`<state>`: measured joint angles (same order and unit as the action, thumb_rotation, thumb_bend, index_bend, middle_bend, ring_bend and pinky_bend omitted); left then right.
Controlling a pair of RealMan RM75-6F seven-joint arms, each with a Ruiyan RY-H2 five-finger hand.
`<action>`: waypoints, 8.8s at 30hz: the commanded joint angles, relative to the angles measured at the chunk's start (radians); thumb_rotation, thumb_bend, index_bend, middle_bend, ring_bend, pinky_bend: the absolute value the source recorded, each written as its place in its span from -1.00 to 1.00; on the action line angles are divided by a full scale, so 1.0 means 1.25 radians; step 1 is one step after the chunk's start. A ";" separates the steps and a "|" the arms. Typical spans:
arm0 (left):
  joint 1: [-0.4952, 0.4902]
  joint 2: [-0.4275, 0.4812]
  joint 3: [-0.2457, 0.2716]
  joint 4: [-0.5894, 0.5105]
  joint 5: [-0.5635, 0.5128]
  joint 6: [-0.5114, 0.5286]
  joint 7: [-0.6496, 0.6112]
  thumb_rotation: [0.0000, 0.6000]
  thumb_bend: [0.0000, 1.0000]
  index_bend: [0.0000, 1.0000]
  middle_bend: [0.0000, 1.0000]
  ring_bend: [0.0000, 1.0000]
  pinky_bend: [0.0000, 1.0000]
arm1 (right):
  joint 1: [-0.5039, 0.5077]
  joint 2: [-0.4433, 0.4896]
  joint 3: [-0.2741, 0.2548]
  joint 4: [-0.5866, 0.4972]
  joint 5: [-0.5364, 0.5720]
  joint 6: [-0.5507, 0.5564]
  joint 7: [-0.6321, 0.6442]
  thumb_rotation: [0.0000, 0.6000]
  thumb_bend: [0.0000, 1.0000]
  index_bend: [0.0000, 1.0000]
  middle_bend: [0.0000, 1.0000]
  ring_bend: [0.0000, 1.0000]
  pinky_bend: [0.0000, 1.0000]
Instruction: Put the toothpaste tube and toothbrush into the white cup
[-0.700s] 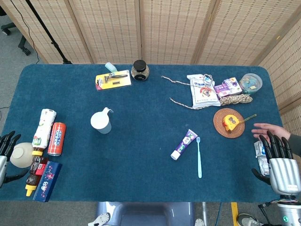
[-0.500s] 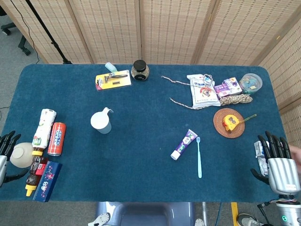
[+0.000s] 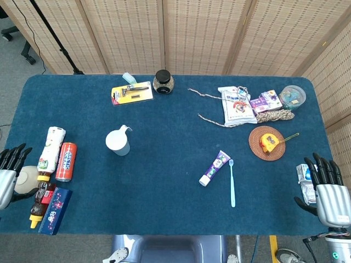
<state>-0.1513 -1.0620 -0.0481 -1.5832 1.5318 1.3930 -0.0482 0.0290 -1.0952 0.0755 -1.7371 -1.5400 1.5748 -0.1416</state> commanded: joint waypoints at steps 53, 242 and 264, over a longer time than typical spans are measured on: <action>-0.508 -0.352 -0.125 0.184 -0.391 -0.445 0.402 1.00 -1.00 -1.00 -1.00 -1.00 -0.84 | 0.008 0.003 0.015 0.017 0.054 -0.033 0.015 1.00 -1.00 -1.00 -1.00 -1.00 -1.00; -0.063 0.101 0.026 -0.098 -0.025 -0.012 -0.138 1.00 -0.82 -1.00 -1.00 -1.00 -1.00 | 0.554 -0.322 -0.011 0.348 -0.010 -0.619 0.094 1.00 -0.47 -0.34 -0.52 -0.66 -0.29; -0.060 0.105 0.023 -0.095 -0.009 -0.025 -0.156 1.00 -0.82 -1.00 -1.00 -1.00 -1.00 | 0.548 -0.400 -0.043 0.444 -0.087 -0.456 0.196 1.00 -0.15 0.21 0.02 -0.27 0.04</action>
<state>-0.2262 -0.9304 -0.0197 -1.7021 1.5200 1.3614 -0.2435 0.7211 -1.5926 0.0214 -1.1882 -1.6389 0.9795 0.0822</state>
